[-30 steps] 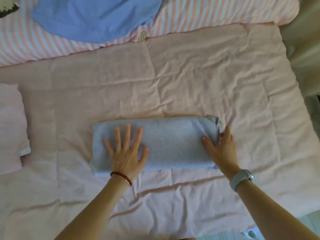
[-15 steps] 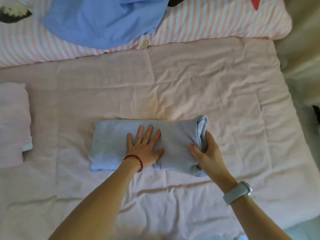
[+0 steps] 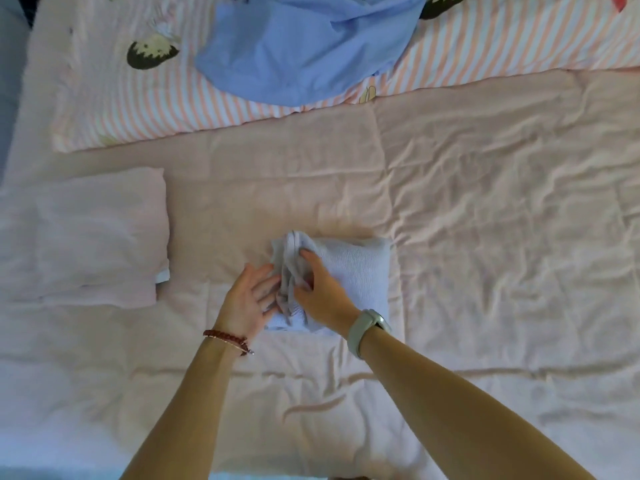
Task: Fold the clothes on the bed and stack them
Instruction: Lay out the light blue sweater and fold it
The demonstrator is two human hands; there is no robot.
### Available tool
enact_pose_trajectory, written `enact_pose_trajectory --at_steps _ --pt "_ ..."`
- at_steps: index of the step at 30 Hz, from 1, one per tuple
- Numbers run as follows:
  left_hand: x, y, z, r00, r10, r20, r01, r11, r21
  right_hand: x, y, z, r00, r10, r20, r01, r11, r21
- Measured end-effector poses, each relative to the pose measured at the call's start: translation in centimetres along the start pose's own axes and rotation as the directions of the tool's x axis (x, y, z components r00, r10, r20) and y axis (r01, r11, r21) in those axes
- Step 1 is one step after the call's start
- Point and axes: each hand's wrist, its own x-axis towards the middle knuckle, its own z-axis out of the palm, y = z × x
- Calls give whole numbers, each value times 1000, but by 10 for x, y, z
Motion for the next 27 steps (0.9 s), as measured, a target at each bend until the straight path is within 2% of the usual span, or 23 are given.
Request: enact_pose_trajectory --at_steps 3,5,7,8,9,10,11,12,13,15,17,19,21,22,24,25,26,27 --pt "6 -5 3 996 84 -22 -81 989 128 9 0 -2 996 20 88 -22 999 28" --pt "9 -13 9 976 216 -5 -201 916 348 5 3 -12 995 38 97 -56 980 190" --pt "11 -23 18 941 339 16 -289 775 562 -7 8 -23 999 45 9 -45 930 365" --pt "12 -29 22 921 389 15 -305 697 648 -14 12 -28 993 16 -119 25 941 336" --pt "12 -34 27 902 432 5 -309 637 706 -20 16 -33 952 -65 -299 120 978 170" --pt "12 -37 30 884 467 -8 -315 609 728 -24 21 -38 868 -223 -443 197 975 -103" --pt "14 -39 30 871 491 -23 -331 620 712 -26 27 -42 771 -400 -496 215 896 -388" --pt "14 -40 29 862 506 -38 -352 649 675 -25 31 -44 701 -537 -468 194 776 -600" --pt "15 -38 26 856 515 -52 -369 677 637 -23 35 -44 693 -602 -397 169 671 -722" --pt "16 -35 17 853 515 -83 -370 710 599 -16 42 -41 773 -582 -253 134 540 -831" --pt "17 -31 7 844 518 -141 -340 718 607 -7 47 -33 868 -467 -168 114 518 -848" --pt "22 -29 1 830 530 -175 -306 694 651 5 49 -23 919 -371 -132 78 499 -863" --pt "28 -29 3 805 575 -143 -277 580 766 18 50 -13 948 -293 -125 27 463 -886" --pt "31 -29 6 777 622 -93 -264 456 850 25 52 -9 955 -265 -130 1 445 -895" --pt "39 -30 10 677 728 107 -241 83 967 36 61 -3 956 -246 -157 -41 417 -908" --pt "43 -33 10 660 719 217 -256 -57 965 39 65 -1 958 -234 -165 -58 405 -913" --pt "48 -36 7 680 677 281 -265 -130 955 42 68 0 960 -224 -165 -66 392 -917" --pt "53 -39 4 757 601 257 -256 -88 963 44 70 0 962 -217 -165 -71 387 -919"
